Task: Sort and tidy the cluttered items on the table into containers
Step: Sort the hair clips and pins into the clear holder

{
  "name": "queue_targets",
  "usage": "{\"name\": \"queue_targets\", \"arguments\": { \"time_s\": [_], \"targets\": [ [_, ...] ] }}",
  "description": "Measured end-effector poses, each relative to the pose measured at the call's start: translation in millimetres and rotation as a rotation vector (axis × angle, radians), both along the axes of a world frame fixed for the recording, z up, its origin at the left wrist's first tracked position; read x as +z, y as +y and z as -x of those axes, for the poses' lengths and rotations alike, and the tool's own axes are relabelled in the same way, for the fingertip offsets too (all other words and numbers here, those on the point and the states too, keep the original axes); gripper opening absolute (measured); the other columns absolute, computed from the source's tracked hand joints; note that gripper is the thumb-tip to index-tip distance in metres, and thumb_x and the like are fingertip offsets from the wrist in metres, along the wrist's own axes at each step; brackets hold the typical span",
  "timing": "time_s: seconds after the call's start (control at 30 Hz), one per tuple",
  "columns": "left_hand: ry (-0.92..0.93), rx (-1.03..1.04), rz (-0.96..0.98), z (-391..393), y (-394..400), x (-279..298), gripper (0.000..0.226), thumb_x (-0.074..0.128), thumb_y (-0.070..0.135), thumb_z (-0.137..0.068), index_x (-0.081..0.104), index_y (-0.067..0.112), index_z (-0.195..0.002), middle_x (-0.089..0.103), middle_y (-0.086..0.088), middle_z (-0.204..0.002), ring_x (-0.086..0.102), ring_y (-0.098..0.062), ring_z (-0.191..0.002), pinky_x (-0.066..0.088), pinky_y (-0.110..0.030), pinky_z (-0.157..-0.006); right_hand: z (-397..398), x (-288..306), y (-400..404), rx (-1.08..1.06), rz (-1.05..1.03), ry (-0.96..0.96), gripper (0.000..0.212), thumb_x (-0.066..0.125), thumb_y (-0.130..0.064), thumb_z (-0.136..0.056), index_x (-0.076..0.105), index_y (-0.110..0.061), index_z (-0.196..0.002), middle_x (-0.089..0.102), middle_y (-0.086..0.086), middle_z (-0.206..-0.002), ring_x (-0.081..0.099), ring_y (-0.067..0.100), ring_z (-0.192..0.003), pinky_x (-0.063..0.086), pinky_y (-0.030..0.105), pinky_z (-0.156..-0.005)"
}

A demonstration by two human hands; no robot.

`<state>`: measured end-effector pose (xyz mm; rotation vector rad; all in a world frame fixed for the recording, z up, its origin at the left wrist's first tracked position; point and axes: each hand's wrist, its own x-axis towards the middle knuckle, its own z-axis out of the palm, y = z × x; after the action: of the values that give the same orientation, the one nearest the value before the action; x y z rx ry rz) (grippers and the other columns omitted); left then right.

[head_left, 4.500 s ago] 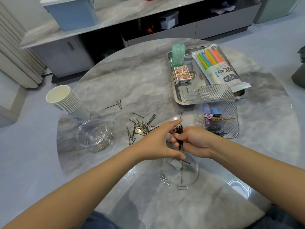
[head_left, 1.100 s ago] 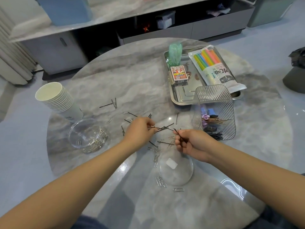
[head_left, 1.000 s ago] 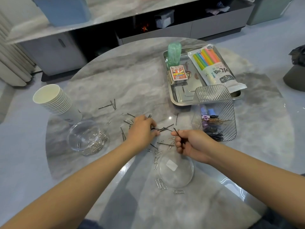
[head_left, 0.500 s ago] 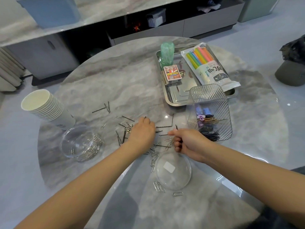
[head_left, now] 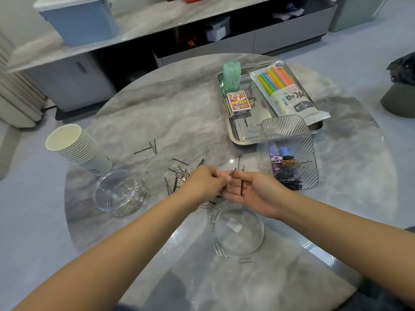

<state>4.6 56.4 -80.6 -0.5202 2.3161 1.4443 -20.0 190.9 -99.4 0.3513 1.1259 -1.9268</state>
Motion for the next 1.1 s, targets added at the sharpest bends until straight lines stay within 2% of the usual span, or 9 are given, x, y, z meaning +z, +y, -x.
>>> {"name": "queue_targets", "arguments": {
  "time_s": [0.1, 0.23, 0.47, 0.63, 0.77, 0.87, 0.93, 1.0, 1.1],
  "targets": [
    [0.107, 0.002, 0.093, -5, 7, -1, 0.009, 0.068, 0.019, -0.086, 0.065, 0.017, -0.077, 0.066, 0.001, -0.069, 0.062, -0.009, -0.064, 0.049, -0.014, -0.057, -1, 3, 1, 0.020, 0.040, -0.046, 0.036, 0.028, -0.014, -0.102, 0.062, -0.001, -0.097, 0.070, 0.008, -0.077, 0.063, 0.022, -0.080, 0.055, 0.032, -0.076],
    [0.244, 0.000, 0.273, 4, -5, -2, 0.007, 0.068, 0.017, -0.084, 0.069, 0.016, -0.078, 0.063, 0.007, -0.065, 0.060, 0.000, -0.057, 0.041, -0.008, -0.052, 1, 2, 4, -0.052, -0.057, -0.092, 0.025, 0.036, -0.007, -0.098, 0.059, 0.002, -0.100, 0.065, 0.017, -0.089, 0.066, 0.025, -0.080, 0.057, 0.034, -0.072],
    [0.174, -0.309, 0.685, 10, -35, -38, 0.014, 0.065, 0.015, -0.084, 0.066, 0.013, -0.098, 0.056, -0.003, -0.099, 0.057, -0.023, -0.094, 0.045, -0.031, -0.077, 1, 2, 4, -0.071, -0.157, -0.094, 0.023, 0.036, -0.011, -0.100, 0.055, 0.002, -0.095, 0.060, 0.019, -0.086, 0.063, 0.028, -0.079, 0.054, 0.036, -0.071],
    [0.274, -0.564, 1.000, 15, -35, -45, 0.017, 0.047, 0.011, -0.095, 0.056, 0.008, -0.109, 0.049, -0.007, -0.114, 0.046, -0.024, -0.111, 0.042, -0.033, -0.078, 1, 0, 5, -0.062, -0.194, -0.064, 0.016, 0.041, -0.008, -0.097, 0.054, 0.000, -0.093, 0.059, 0.016, -0.076, 0.063, 0.025, -0.070, 0.055, 0.033, -0.065],
    [0.296, -0.778, 1.224, 14, -31, -49, 0.027, 0.040, 0.003, -0.090, 0.045, 0.006, -0.117, 0.044, -0.012, -0.121, 0.041, -0.028, -0.115, 0.037, -0.031, -0.072, -1, -2, 4, -0.041, -0.244, -0.030, 0.013, 0.045, -0.005, -0.095, 0.055, 0.002, -0.099, 0.060, 0.014, -0.073, 0.063, 0.023, -0.064, 0.055, 0.030, -0.060],
    [0.295, -0.703, 1.096, 14, -31, -46, 0.023, 0.041, 0.002, -0.087, 0.046, 0.006, -0.109, 0.044, -0.010, -0.115, 0.042, -0.027, -0.110, 0.033, -0.029, -0.073, 0, -2, 3, -0.061, -0.245, -0.008, 0.014, 0.046, -0.004, -0.095, 0.055, 0.003, -0.101, 0.059, 0.014, -0.073, 0.062, 0.024, -0.067, 0.054, 0.032, -0.065],
    [0.289, -0.497, 0.787, 17, -28, -34, 0.011, 0.041, 0.002, -0.088, 0.044, 0.012, -0.090, 0.044, -0.003, -0.098, 0.045, -0.025, -0.098, 0.032, -0.026, -0.070, 0, -1, 3, -0.083, -0.214, 0.001, 0.013, 0.045, -0.004, -0.095, 0.056, 0.003, -0.098, 0.059, 0.014, -0.074, 0.062, 0.024, -0.070, 0.054, 0.032, -0.068],
    [0.172, -0.335, 0.449, 21, -21, -18, 0.017, 0.039, 0.009, -0.094, 0.043, 0.016, -0.079, 0.047, 0.004, -0.082, 0.048, -0.018, -0.080, 0.033, -0.025, -0.062, 2, 0, 3, -0.111, -0.170, 0.004, 0.014, 0.044, -0.005, -0.095, 0.056, 0.002, -0.094, 0.060, 0.014, -0.077, 0.063, 0.025, -0.074, 0.054, 0.033, -0.073],
    [0.009, -0.205, 0.154, 20, -8, 0, 0.021, 0.042, 0.023, -0.099, 0.054, 0.016, -0.083, 0.055, 0.004, -0.078, 0.050, -0.012, -0.072, 0.037, -0.024, -0.063, 2, -1, 4, -0.124, -0.119, 0.003, 0.022, 0.040, -0.012, -0.098, 0.058, 0.001, -0.094, 0.062, 0.016, -0.084, 0.064, 0.026, -0.081, 0.053, 0.036, -0.081]
  ]
}}
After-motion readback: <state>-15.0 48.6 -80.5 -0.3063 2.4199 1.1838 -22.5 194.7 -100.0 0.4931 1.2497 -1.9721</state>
